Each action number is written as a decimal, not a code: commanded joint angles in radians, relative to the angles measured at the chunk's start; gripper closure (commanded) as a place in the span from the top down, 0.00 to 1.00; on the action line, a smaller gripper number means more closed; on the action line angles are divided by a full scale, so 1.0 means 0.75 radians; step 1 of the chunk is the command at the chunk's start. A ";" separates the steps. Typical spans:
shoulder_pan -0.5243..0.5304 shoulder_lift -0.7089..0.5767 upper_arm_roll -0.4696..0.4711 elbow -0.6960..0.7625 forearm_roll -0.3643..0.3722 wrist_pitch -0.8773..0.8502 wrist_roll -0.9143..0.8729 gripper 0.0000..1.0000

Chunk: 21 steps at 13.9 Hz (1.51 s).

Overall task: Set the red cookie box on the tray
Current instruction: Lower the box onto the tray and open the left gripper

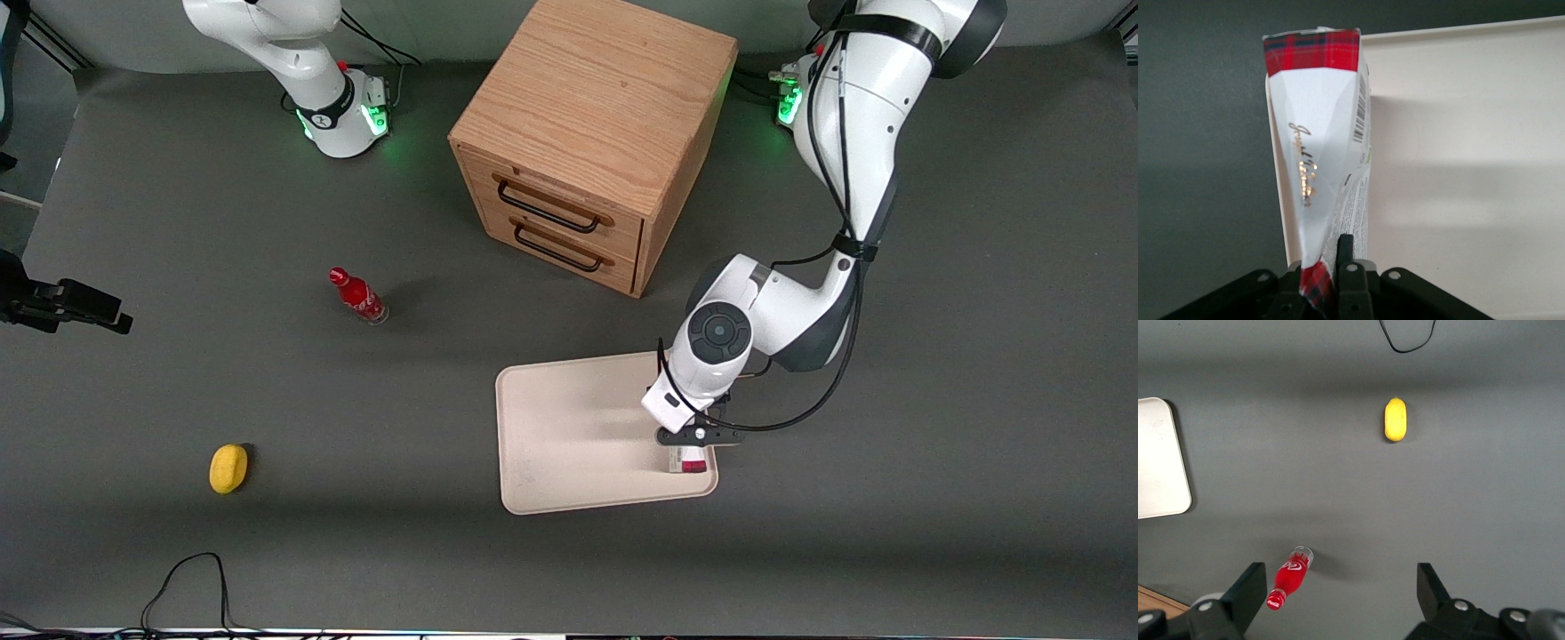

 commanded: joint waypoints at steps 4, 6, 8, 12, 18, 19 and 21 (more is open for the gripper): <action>-0.053 0.014 0.059 0.011 0.044 -0.006 -0.073 0.00; -0.053 0.016 0.067 0.011 0.046 -0.001 -0.073 0.00; -0.053 0.016 0.085 0.011 0.052 0.001 -0.069 0.99; -0.045 -0.019 0.087 0.023 0.048 0.001 -0.067 1.00; 0.127 -0.366 0.153 -0.014 -0.013 -0.262 0.129 1.00; 0.164 -0.425 0.179 -0.016 -0.076 -0.334 0.277 1.00; 0.217 -0.546 0.279 -0.016 -0.197 -0.496 0.631 1.00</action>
